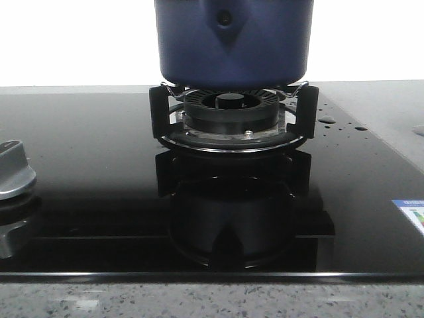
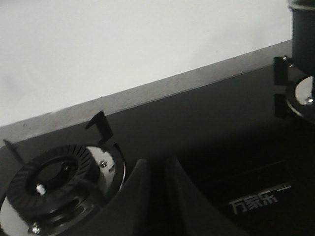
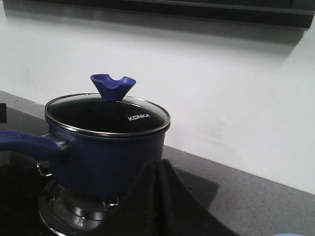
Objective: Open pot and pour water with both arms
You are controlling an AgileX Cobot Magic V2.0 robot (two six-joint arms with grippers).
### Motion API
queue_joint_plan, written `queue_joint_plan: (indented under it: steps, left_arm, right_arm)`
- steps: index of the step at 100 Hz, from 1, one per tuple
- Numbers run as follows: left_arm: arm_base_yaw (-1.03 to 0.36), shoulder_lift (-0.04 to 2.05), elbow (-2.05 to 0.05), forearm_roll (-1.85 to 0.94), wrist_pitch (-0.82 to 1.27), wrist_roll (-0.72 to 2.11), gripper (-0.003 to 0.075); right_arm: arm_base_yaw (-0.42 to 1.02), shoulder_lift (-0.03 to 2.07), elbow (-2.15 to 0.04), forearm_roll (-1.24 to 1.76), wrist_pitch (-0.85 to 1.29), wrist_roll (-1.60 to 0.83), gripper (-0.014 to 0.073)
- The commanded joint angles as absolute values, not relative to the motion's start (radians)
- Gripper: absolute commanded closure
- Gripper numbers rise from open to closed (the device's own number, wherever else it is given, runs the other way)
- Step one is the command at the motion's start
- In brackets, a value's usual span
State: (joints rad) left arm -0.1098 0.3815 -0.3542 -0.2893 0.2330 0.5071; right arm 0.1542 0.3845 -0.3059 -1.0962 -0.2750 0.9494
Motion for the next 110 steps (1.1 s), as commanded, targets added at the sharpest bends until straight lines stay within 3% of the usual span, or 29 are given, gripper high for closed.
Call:
queue_joint_plan:
  steps: [1, 17, 48, 66, 110]
  left_arm:
    - [-0.11, 0.341, -0.315, -0.117, 0.106, 0.296, 0.0693]
    - [-0.11, 0.194, -0.139, -0.052, -0.009, 0.185, 0.0693]
    - [-0.099, -0.036, 0.046, -0.03, 0.09, 0.125, 0.0693]
    - [-0.065, -0.033, 0.046, -0.03, 0.297, 0.125, 0.0693]
    - [-0.06, -0.033, 0.046, -0.029, 0.297, 0.126, 0.0693]
  right_arm:
    - [0.155, 0.387, -0.332, -1.091, -0.31, 0.946, 0.0659]
    - [0.155, 0.387, -0.332, -1.091, -0.309, 0.946, 0.0659]
    - [0.155, 0.387, -0.332, -1.091, -0.307, 0.946, 0.0659]
    - [0.155, 0.387, -0.332, -1.091, -0.307, 0.946, 0.0659]
    - [0.155, 0.387, -0.332, -1.091, -0.307, 0.946, 0.0659]
